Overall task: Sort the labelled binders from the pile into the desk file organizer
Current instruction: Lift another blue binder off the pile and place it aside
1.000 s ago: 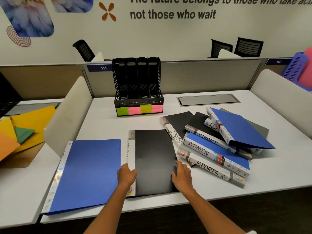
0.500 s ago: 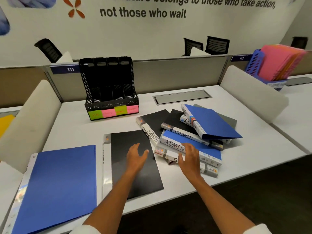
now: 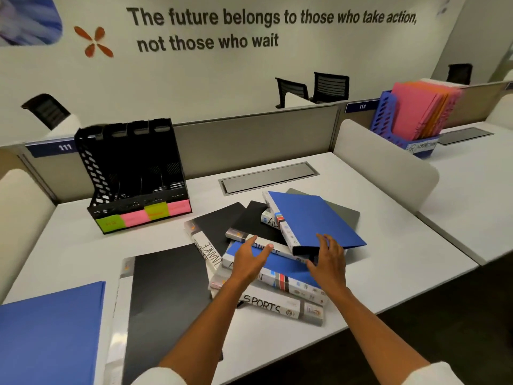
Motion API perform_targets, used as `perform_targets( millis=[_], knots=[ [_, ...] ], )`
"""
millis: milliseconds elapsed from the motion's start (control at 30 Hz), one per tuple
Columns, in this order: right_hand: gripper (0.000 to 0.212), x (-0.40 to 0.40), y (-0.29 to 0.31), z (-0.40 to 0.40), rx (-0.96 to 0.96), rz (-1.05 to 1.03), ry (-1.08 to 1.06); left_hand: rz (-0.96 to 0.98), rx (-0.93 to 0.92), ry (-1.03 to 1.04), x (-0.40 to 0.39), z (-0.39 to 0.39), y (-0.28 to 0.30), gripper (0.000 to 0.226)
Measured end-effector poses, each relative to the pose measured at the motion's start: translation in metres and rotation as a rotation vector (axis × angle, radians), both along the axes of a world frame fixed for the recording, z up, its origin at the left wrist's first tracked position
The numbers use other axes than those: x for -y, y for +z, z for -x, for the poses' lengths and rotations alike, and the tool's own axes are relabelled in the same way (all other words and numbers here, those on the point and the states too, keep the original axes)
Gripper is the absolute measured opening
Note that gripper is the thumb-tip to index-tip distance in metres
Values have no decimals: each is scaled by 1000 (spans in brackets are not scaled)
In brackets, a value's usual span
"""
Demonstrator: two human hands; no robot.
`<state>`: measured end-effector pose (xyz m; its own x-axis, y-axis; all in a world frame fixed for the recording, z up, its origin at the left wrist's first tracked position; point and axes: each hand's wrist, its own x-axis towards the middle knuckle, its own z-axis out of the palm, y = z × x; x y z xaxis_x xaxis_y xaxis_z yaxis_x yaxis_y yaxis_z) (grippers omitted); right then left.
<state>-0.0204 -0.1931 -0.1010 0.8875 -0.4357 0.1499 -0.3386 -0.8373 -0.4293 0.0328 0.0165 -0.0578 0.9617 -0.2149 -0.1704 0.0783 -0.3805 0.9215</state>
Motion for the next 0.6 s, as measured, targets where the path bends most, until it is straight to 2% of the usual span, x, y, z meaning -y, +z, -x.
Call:
perform_targets(
  millis=[133, 267, 433, 600],
  knots=[
    [83, 27, -7, -14, -72, 70, 63, -5, -55, -48, 34, -11, -3, 73],
    [80, 48, -15, -28, -130, 151, 142, -37, -141, -89, 59, -22, -8, 79],
    [64, 62, -25, -40, -138, 147, 217, -14, -225, -53, 80, -32, -20, 81],
    [49, 70, -32, -43, -18, 51, 264, 75, -315, 24, 99, -42, -29, 80]
  ],
)
